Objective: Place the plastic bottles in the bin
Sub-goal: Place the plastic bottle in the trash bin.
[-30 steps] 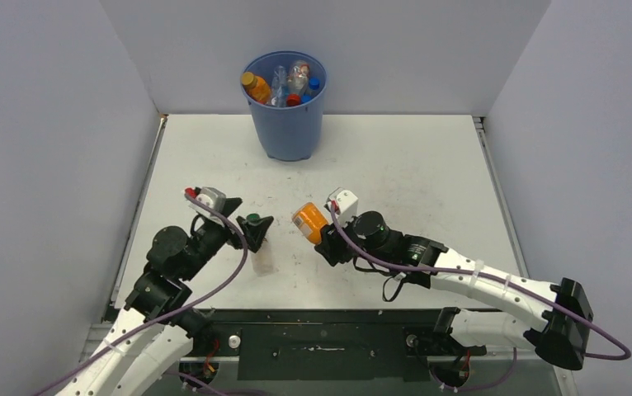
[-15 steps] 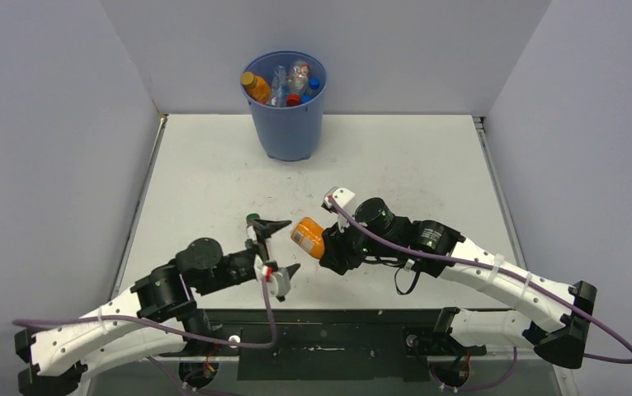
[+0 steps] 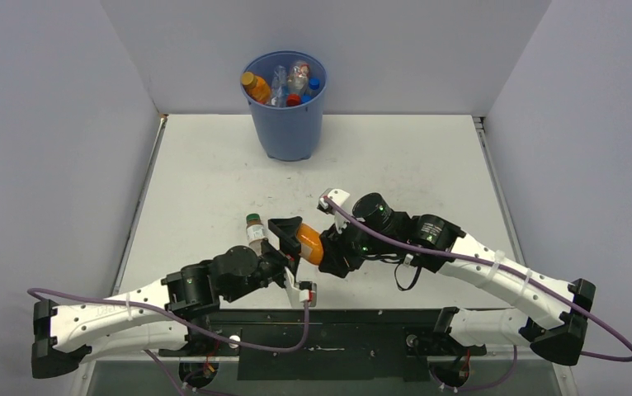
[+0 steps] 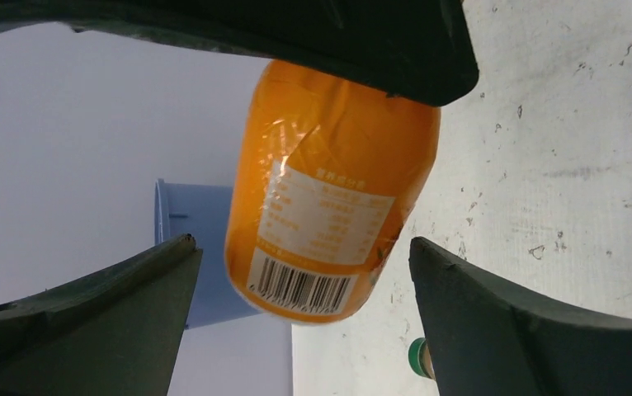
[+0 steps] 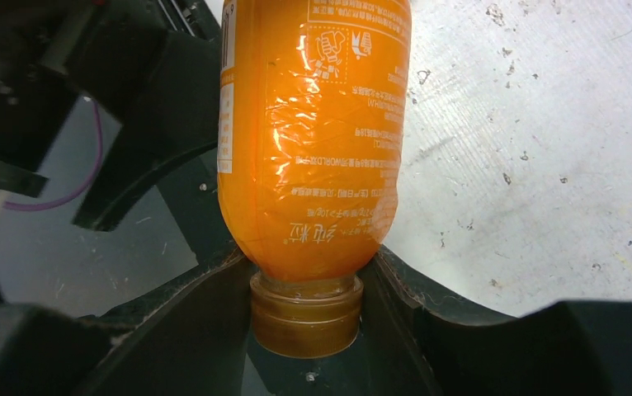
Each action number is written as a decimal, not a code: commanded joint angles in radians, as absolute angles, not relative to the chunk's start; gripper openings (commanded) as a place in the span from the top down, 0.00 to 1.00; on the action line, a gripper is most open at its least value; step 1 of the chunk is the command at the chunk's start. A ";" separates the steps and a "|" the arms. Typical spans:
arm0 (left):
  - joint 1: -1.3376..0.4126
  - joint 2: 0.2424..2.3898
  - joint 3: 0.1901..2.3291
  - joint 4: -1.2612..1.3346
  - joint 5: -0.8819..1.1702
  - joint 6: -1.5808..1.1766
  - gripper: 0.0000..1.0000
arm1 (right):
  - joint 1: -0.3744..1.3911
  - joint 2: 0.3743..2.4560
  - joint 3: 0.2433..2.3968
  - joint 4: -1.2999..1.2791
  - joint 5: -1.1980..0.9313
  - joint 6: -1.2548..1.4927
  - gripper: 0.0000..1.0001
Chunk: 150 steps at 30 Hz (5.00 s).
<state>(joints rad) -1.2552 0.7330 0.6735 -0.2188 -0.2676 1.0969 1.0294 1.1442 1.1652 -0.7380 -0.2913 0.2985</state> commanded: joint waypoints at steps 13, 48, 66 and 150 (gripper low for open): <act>-1.261 0.785 0.706 -0.087 -0.217 1.027 0.56 | 1.035 1.142 1.249 -0.702 -0.364 0.291 0.95; -1.255 0.900 0.485 0.865 -0.034 -0.484 1.00 | 1.035 0.573 0.627 0.248 -0.170 0.483 0.09; -1.255 0.876 0.475 0.862 -0.083 -0.475 1.00 | 1.035 0.682 0.600 0.265 -0.197 0.518 0.34; -0.357 1.708 1.569 0.867 -0.005 -0.442 1.00 | 1.038 0.517 0.491 0.069 0.099 0.393 0.10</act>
<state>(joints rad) -0.3851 1.5585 1.4231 0.6388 -0.0502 -0.4736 1.0351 0.5110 0.4976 0.0204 0.0517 0.4038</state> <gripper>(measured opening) 0.420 0.898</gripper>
